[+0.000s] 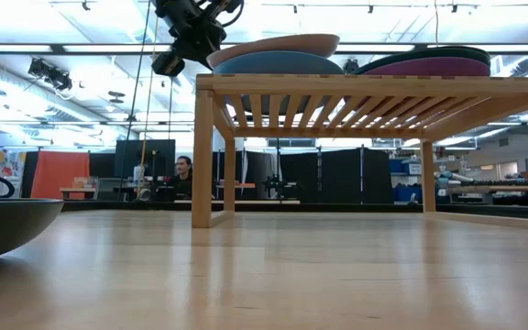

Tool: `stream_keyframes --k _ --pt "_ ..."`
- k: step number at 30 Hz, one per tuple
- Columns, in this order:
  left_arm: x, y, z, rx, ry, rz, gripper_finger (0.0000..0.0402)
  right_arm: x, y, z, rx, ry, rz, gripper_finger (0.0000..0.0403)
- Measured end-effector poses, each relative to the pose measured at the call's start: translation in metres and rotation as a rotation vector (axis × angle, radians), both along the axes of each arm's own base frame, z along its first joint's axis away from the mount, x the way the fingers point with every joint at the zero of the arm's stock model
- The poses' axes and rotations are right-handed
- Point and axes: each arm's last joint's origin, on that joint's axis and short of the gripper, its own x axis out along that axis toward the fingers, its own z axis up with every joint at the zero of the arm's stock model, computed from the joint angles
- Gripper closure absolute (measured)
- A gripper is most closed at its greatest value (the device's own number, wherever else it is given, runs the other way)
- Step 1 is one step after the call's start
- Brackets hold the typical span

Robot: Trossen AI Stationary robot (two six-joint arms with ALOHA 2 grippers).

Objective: Place and stack plates onto a shelf
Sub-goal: Stack the left brown plate on top of the blue plate on the shelf, then stack the brown plate on the top of the black plate on the shelf

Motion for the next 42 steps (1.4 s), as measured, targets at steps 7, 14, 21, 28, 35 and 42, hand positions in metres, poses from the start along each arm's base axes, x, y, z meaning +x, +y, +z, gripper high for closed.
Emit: stream_keyframes --k 7,14,21,28,35,42 --pt "0.0004 0.0001 -0.0004 0.000 0.001 -0.001 0.0365 0.0000 0.0000 0.0000 0.000 0.000 0.000 0.0268" --pt "0.0006 0.0003 -0.0003 0.026 0.000 -0.024 0.0321 0.0000 0.0000 0.0000 0.000 0.000 0.000 0.0268" --pt "0.0005 0.0003 -0.0003 0.050 0.002 -0.051 0.0287 0.0000 0.0000 0.0000 0.000 0.000 0.000 0.0268" --pt "0.0005 0.0009 -0.0003 0.154 0.012 -0.147 0.0264 0.0000 0.0000 -0.0001 0.000 0.000 0.000 0.0268" --pt "0.0004 0.0021 -0.0001 0.284 0.020 -0.290 0.0260 0.0000 0.0000 -0.0001 0.000 0.000 0.000 0.0268" --pt "-0.0016 0.0080 -0.0002 0.447 0.079 -0.354 0.0260 0.0000 0.0000 -0.0001 0.003 0.000 -0.003 0.0268"
